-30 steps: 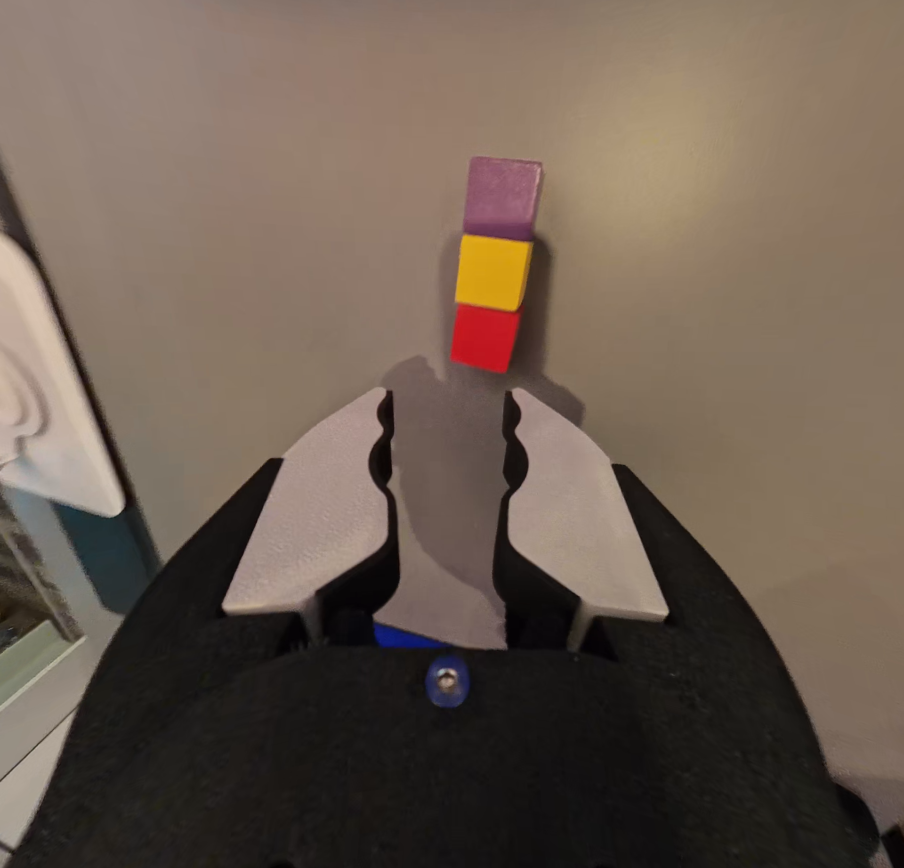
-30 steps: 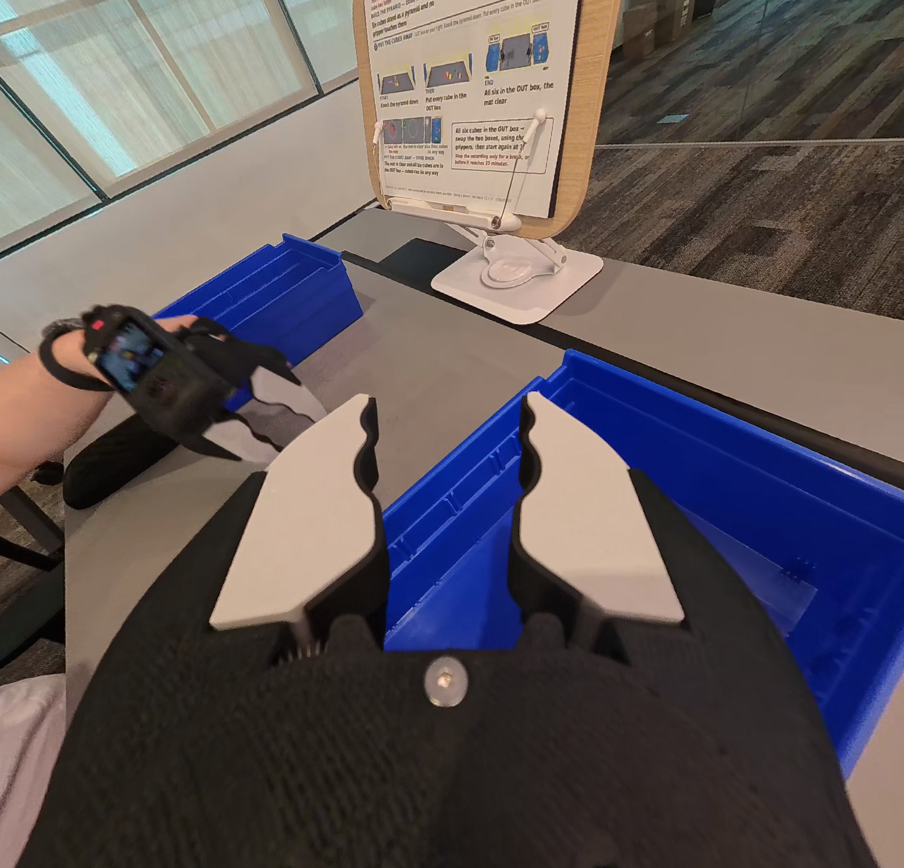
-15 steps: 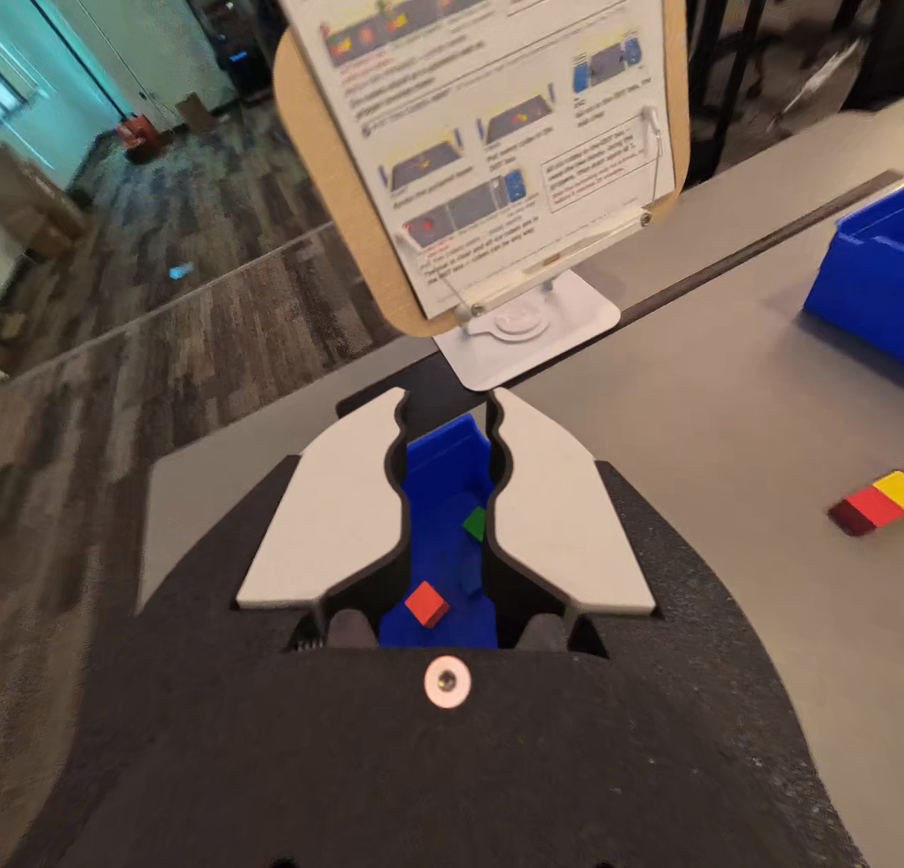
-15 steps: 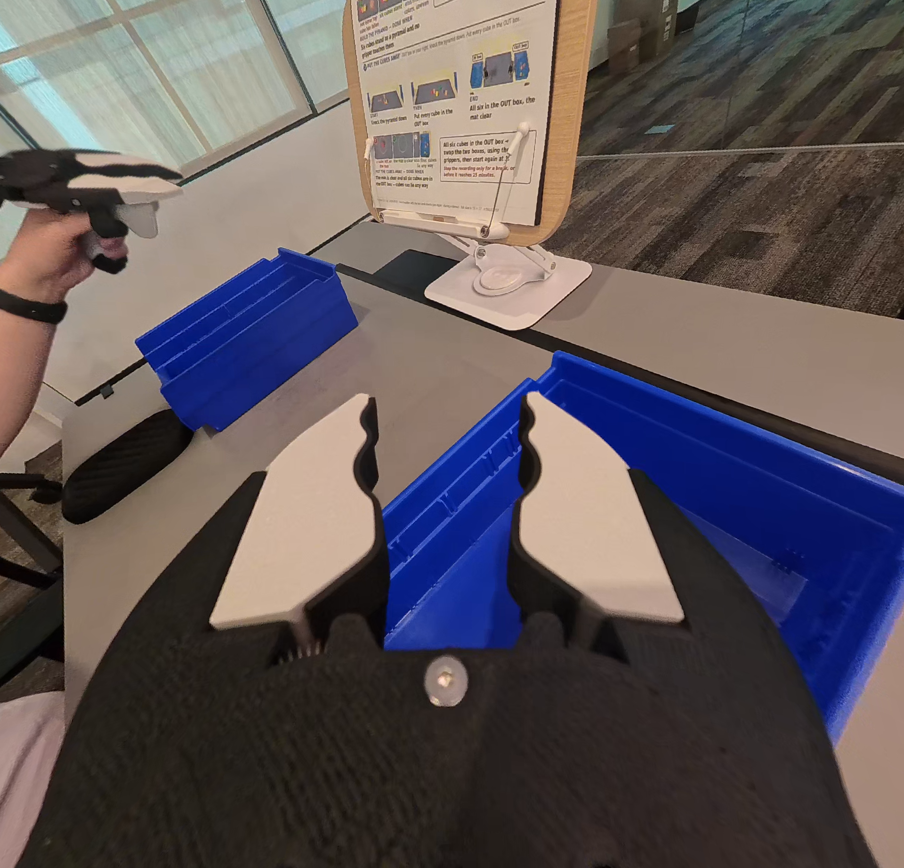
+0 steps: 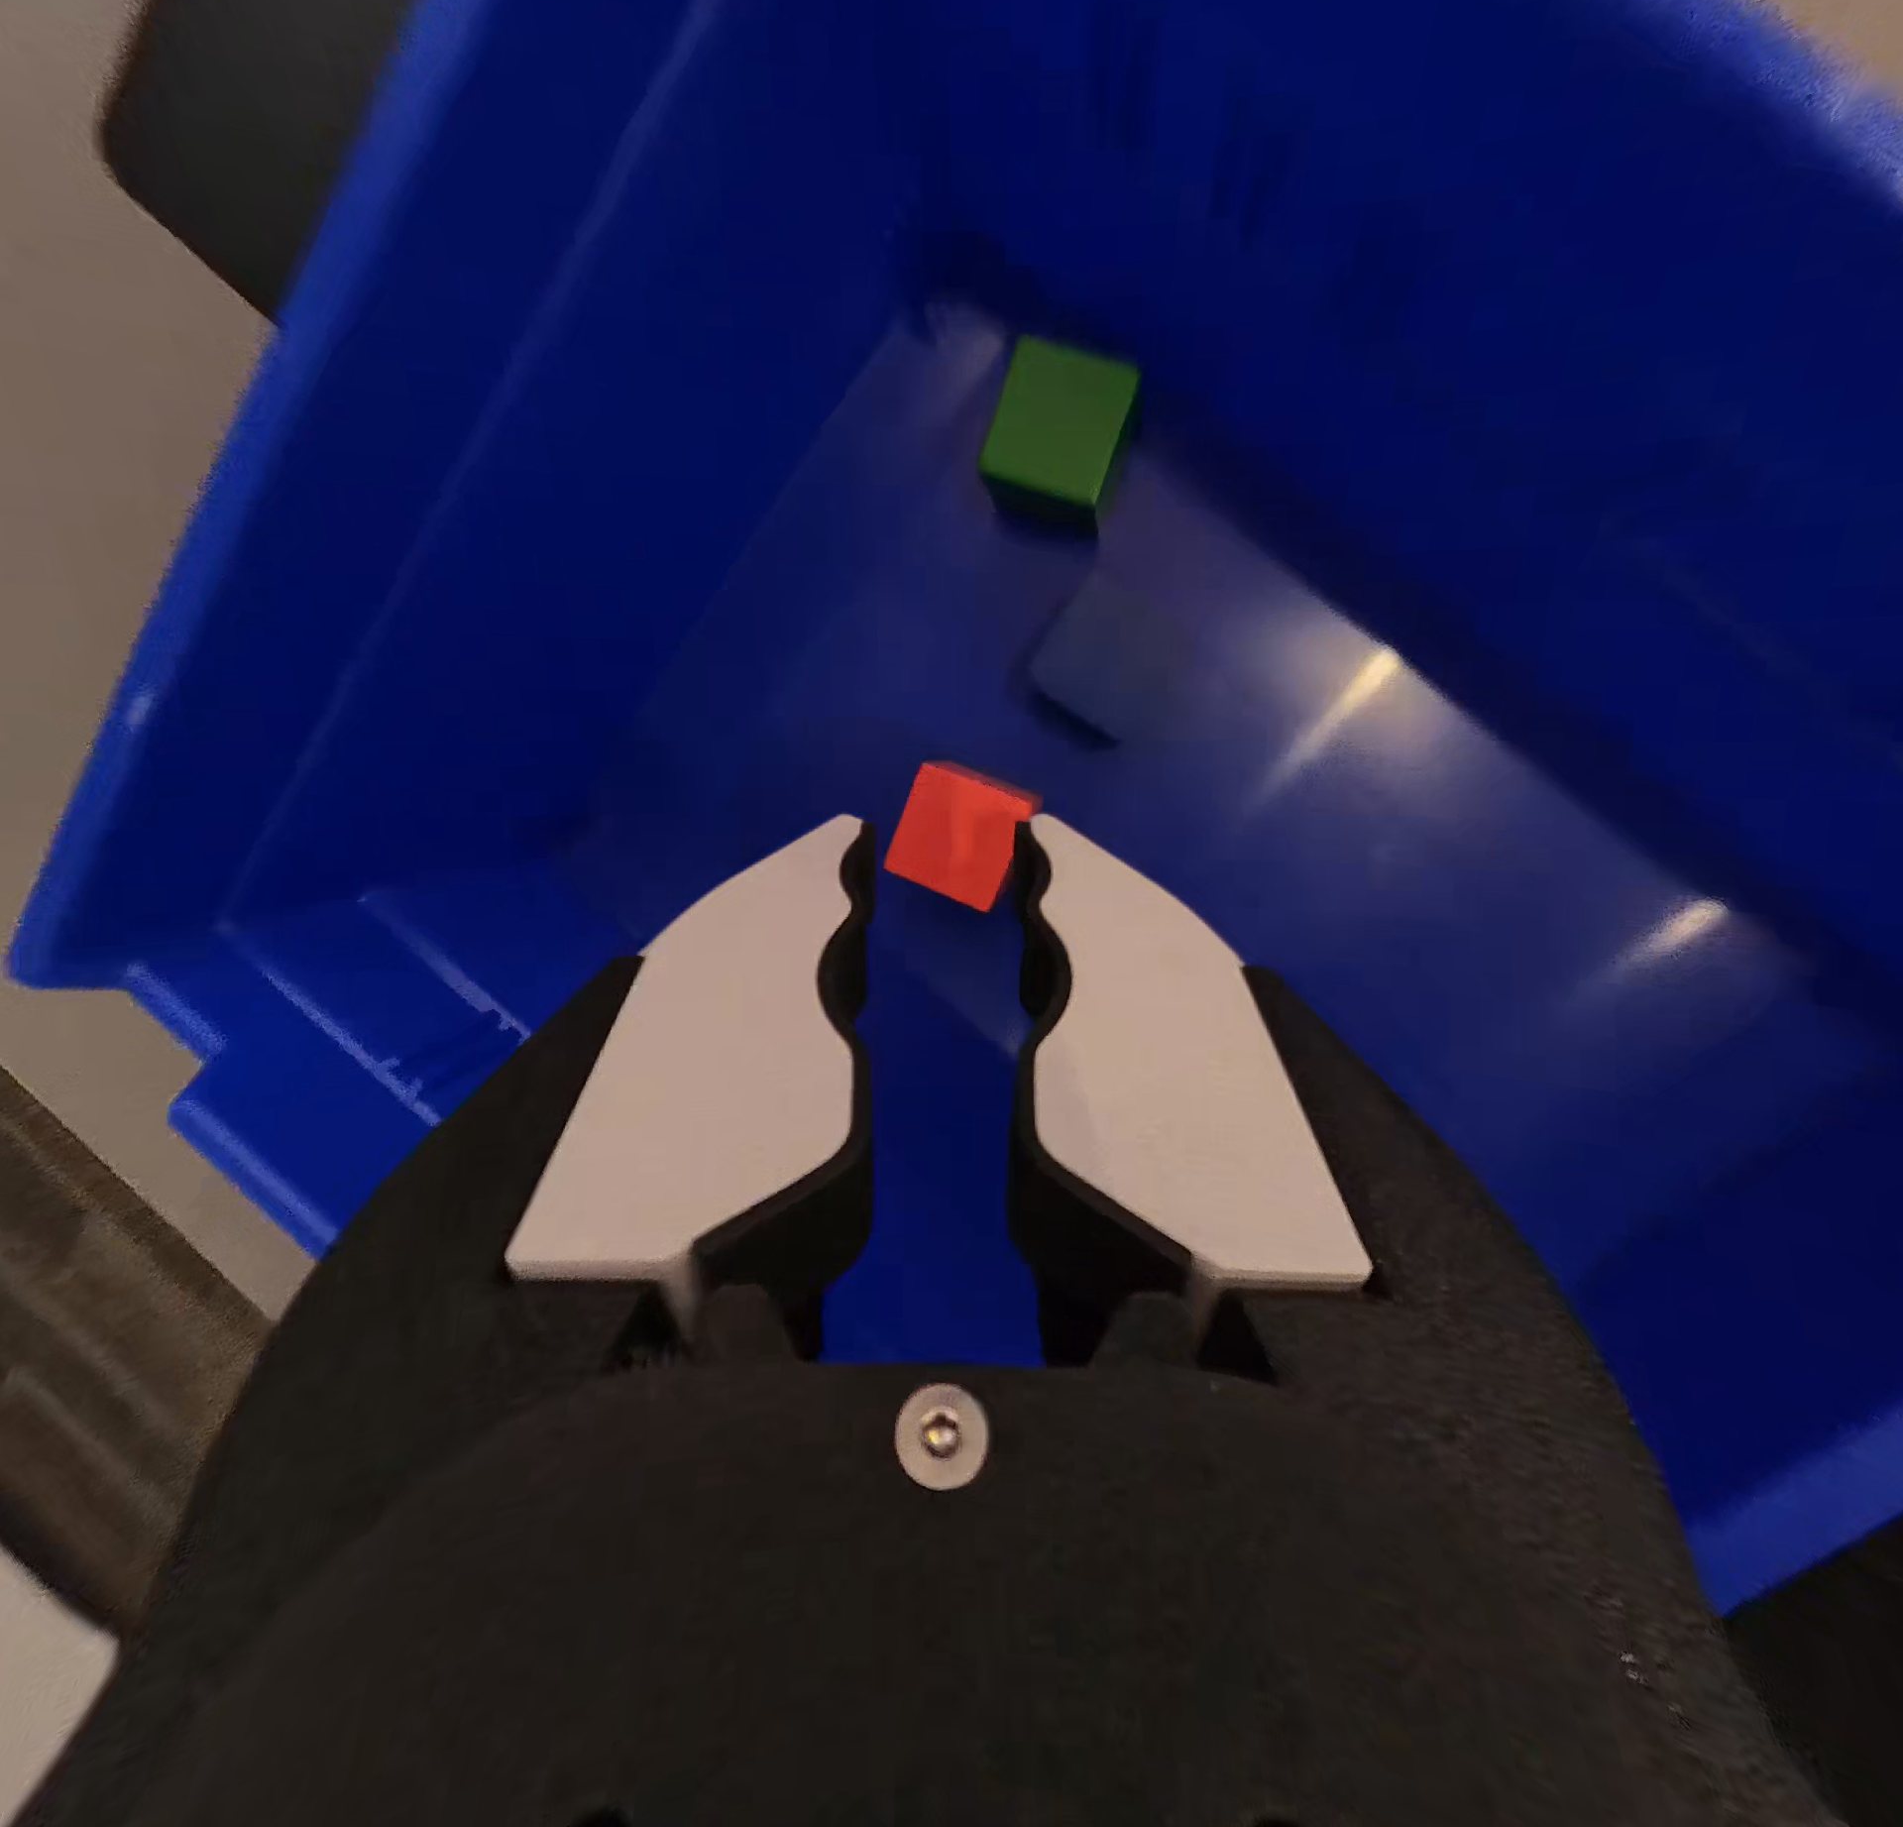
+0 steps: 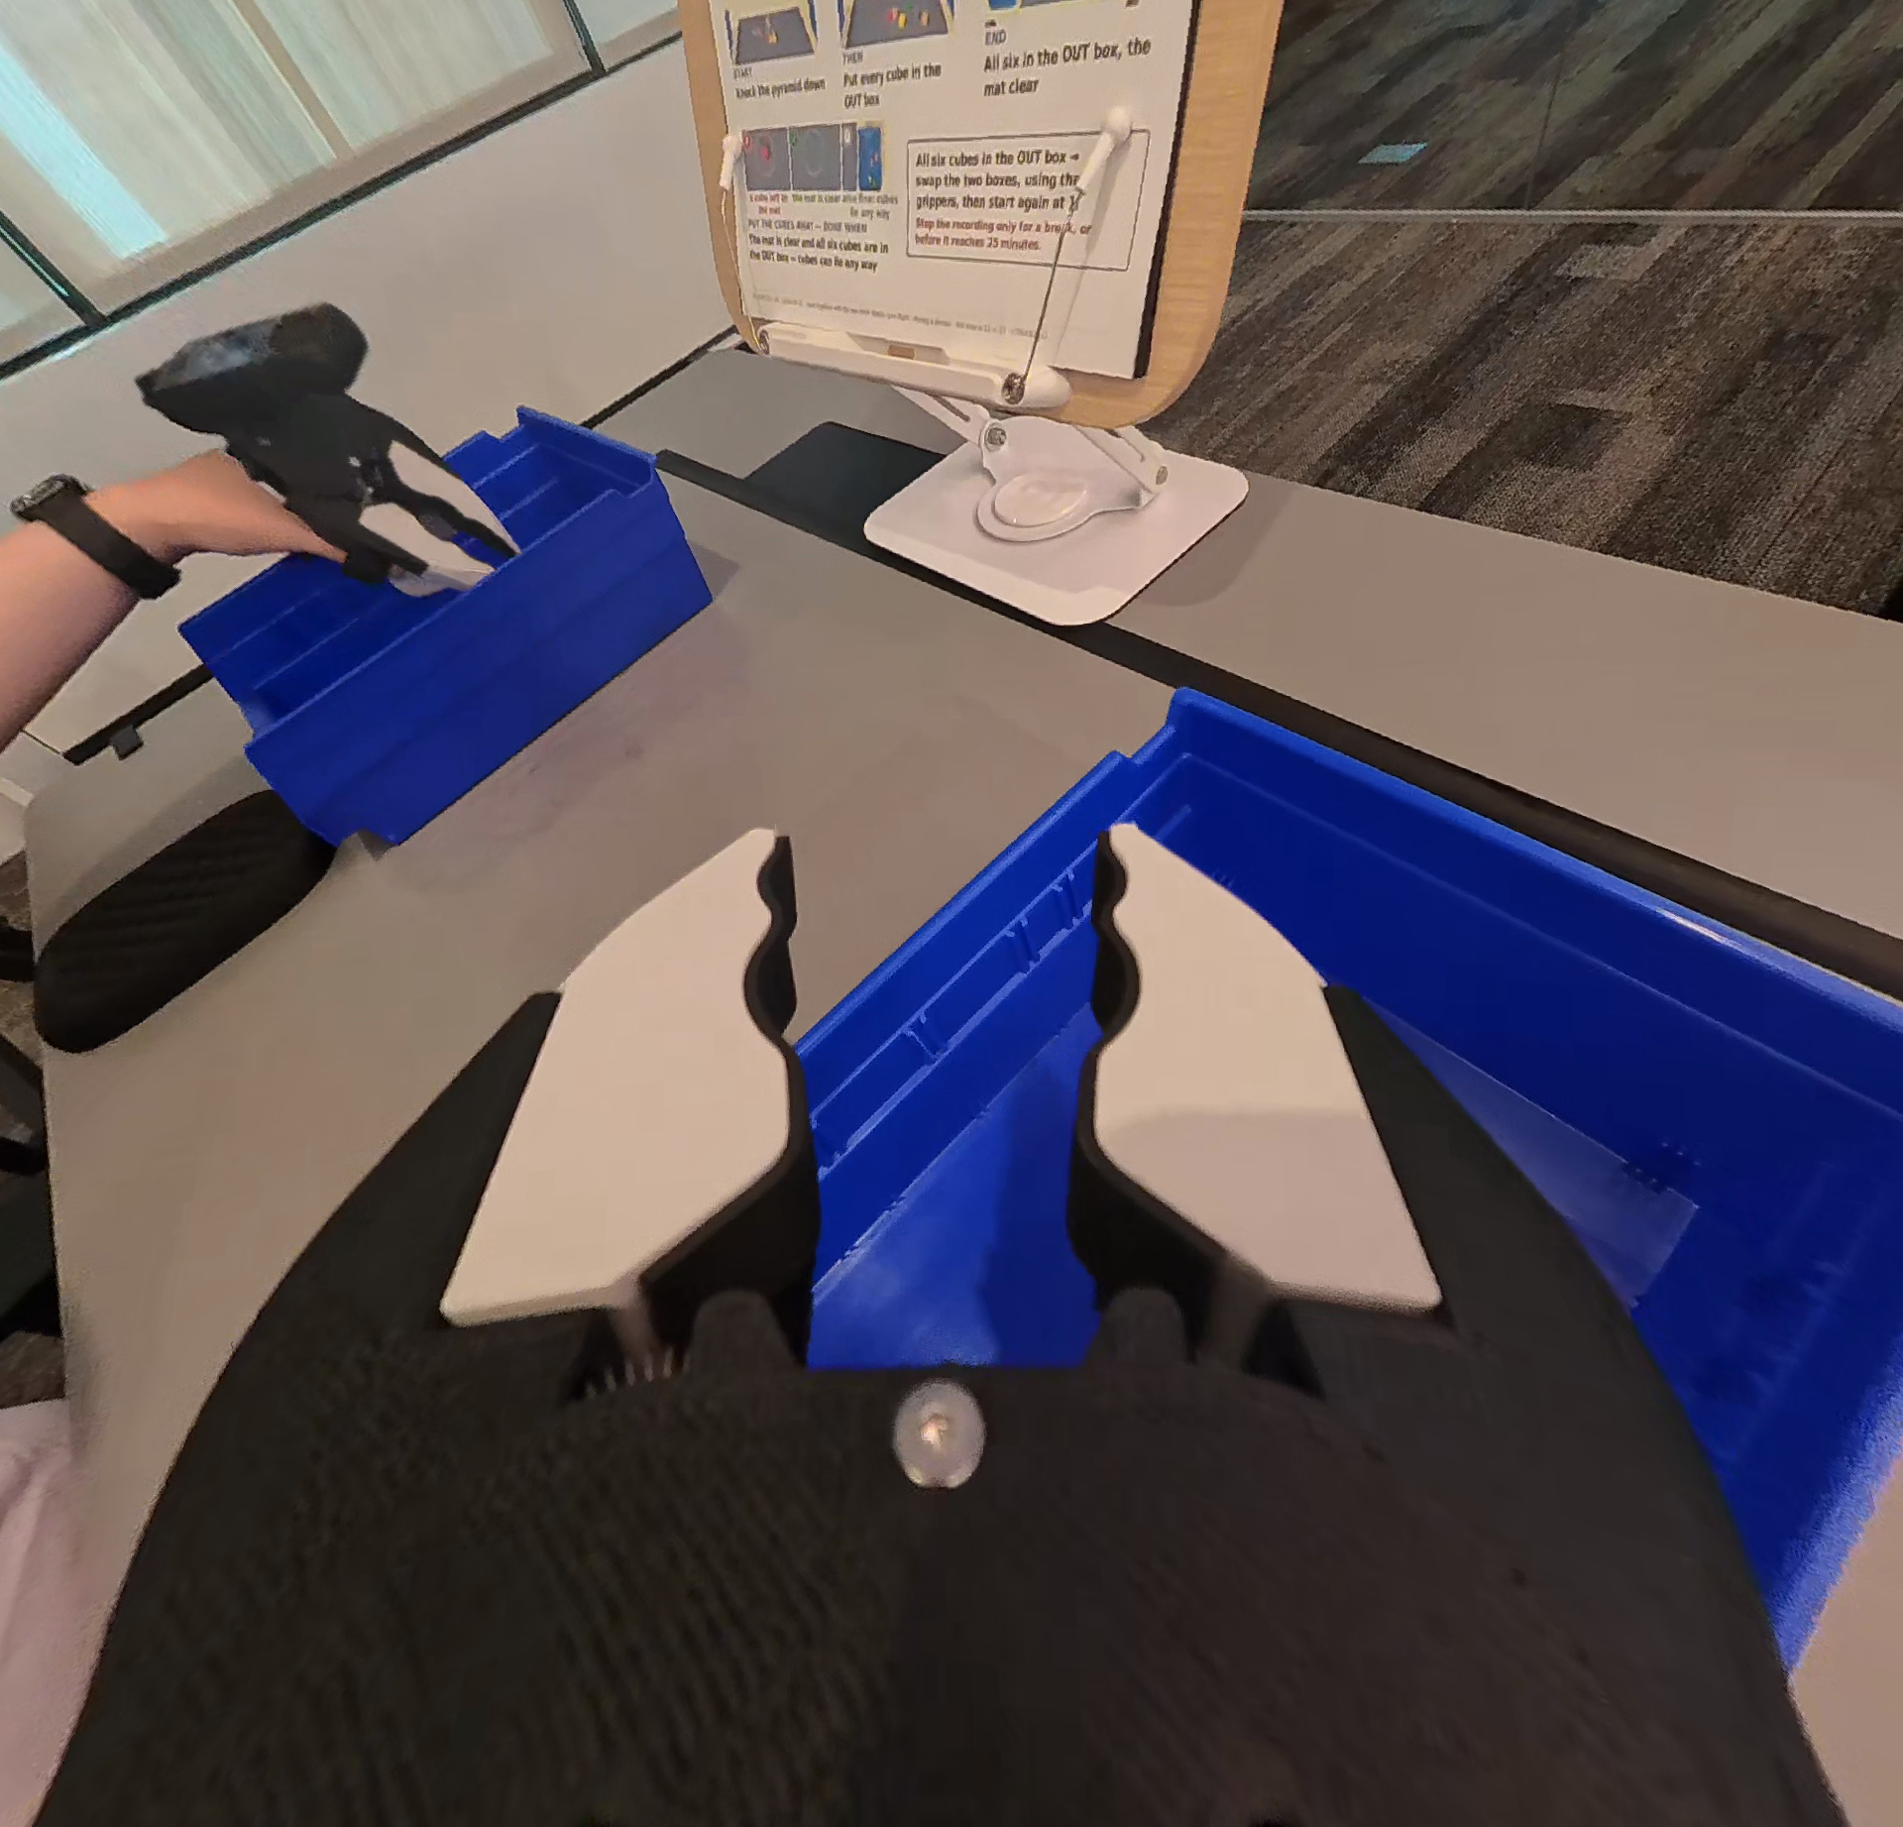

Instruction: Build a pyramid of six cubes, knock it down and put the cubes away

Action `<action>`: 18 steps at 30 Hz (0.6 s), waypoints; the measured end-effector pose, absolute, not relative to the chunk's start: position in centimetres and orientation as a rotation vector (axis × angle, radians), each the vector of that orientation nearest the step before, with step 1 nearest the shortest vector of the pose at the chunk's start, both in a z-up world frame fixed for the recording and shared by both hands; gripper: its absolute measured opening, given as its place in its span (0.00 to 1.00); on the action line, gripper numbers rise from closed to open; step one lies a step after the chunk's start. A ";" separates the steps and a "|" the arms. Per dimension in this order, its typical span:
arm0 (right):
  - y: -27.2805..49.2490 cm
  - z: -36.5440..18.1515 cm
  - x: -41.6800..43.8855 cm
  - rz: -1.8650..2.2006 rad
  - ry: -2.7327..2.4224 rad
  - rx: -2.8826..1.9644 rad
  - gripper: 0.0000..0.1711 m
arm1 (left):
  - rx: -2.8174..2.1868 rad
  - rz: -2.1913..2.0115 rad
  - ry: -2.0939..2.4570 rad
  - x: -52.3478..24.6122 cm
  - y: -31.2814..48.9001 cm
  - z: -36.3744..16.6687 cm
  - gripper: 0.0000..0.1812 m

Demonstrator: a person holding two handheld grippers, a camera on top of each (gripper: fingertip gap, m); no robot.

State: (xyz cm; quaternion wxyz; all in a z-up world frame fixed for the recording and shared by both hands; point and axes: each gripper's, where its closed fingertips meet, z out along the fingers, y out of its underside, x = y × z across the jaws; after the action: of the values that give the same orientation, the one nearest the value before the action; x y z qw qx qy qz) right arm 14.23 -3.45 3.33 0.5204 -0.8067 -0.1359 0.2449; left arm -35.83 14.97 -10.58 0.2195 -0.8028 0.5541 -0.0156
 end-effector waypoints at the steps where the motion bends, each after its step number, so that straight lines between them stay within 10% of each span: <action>1: -3.4 3.3 14.2 0.585 -0.328 -1.937 0.33 | -2.238 -0.008 1.568 -36.1 15.1 -11.2 0.14; 18: -3.1 2.5 13.7 0.578 -0.371 -1.966 0.33 | -2.385 0.027 1.689 -36.2 15.0 -13.6 0.22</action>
State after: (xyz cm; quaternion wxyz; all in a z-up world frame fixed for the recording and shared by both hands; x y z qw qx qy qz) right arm 13.69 -3.13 2.51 0.5054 -0.8147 -0.1536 0.2394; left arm -36.21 15.03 -13.65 0.1093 -0.8110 0.5746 0.0093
